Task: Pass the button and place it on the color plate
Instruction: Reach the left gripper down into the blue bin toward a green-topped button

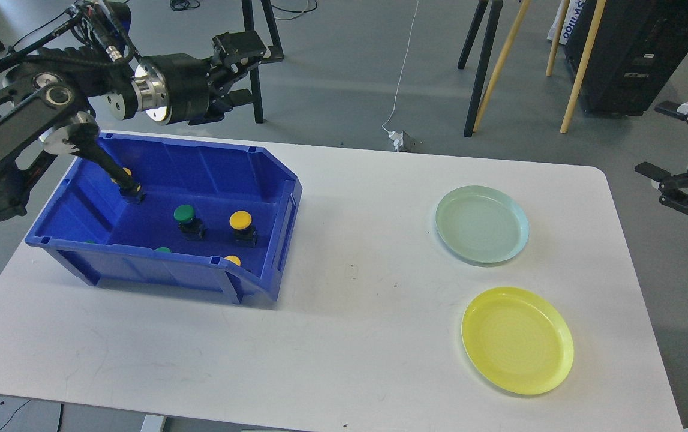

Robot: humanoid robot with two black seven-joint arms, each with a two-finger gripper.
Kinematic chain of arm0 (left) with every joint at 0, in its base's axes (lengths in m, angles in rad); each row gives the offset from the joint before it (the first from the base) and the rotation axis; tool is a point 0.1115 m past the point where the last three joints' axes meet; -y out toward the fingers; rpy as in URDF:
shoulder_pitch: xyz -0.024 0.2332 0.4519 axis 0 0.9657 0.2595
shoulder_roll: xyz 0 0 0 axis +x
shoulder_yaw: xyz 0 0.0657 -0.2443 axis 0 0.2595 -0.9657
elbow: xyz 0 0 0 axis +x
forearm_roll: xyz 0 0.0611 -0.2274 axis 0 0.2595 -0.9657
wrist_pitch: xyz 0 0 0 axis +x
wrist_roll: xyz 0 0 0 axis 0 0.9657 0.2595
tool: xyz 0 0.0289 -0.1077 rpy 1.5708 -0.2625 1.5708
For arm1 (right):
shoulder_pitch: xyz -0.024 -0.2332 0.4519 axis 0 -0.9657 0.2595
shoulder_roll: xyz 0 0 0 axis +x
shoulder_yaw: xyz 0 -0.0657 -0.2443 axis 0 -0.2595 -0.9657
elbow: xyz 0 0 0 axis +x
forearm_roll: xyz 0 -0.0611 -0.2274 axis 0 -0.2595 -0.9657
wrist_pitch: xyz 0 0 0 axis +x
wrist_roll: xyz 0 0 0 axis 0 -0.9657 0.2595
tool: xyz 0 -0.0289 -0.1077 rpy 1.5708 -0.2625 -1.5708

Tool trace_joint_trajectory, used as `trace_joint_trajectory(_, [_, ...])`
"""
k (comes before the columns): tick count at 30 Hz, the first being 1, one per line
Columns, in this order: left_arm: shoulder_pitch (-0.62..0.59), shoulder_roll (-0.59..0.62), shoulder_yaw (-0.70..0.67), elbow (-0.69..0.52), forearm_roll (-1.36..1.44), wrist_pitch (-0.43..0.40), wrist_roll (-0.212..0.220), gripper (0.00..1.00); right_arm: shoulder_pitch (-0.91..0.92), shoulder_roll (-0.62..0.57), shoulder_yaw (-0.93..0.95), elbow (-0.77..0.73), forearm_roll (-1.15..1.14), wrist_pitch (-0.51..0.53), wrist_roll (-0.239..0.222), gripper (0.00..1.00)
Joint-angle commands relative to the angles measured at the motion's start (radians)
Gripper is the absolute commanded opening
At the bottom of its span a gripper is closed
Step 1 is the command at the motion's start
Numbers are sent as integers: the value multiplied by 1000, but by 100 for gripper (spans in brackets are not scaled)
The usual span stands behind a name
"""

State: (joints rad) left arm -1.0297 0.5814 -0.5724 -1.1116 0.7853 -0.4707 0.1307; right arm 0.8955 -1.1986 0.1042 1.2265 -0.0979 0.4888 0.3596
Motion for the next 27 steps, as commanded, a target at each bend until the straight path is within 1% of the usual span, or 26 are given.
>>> trace_joint_trajectory(1, [14,3,-37,-17,6,26,-74,99,-9,-4,-1,-2,0,0,7,98])
trace_joint_trajectory(3, [20,-3,-49,-16,-1,49,-121,99,-7,1,2,-1,0,0,7,98])
trace_joint_trajectory(5, [20,-17,-75,-8,-4,47,-204,100,-9,11,6,-10,-2,0,7,98])
trace_joint_trajectory(6, [20,-17,-92,-2,-8,43,-238,100,-7,17,11,-13,-2,0,7,98])
trace_joint_trajectory(7, [16,-17,-102,15,-12,31,-255,100,-7,22,11,-13,-2,0,7,98])
trace_joint_trajectory(9, [10,-20,-112,79,-15,-18,-250,100,-9,24,14,-13,-2,0,9,98])
trace_joint_trajectory(11, [10,-31,-122,140,-18,-18,-269,100,-7,25,26,-13,-2,0,10,98])
trace_joint_trajectory(12, [10,-37,-119,153,-17,-18,-282,100,-9,28,32,-15,-2,0,9,98])
trace_joint_trajectory(15, [19,-25,-103,150,-15,-18,-345,100,-9,33,49,-28,-2,0,9,98])
trace_joint_trajectory(19, [20,52,-60,135,64,-18,-342,99,-7,33,78,-48,-2,0,9,98])
trace_joint_trajectory(21, [10,112,-5,72,223,-18,-344,97,-9,34,94,-76,-2,0,9,98])
trace_joint_trajectory(23, [11,161,22,9,387,-18,-344,97,-7,50,114,-99,-2,0,9,98])
trace_joint_trajectory(27, [19,196,69,-74,613,-18,-345,98,-7,94,138,-153,-2,0,9,98])
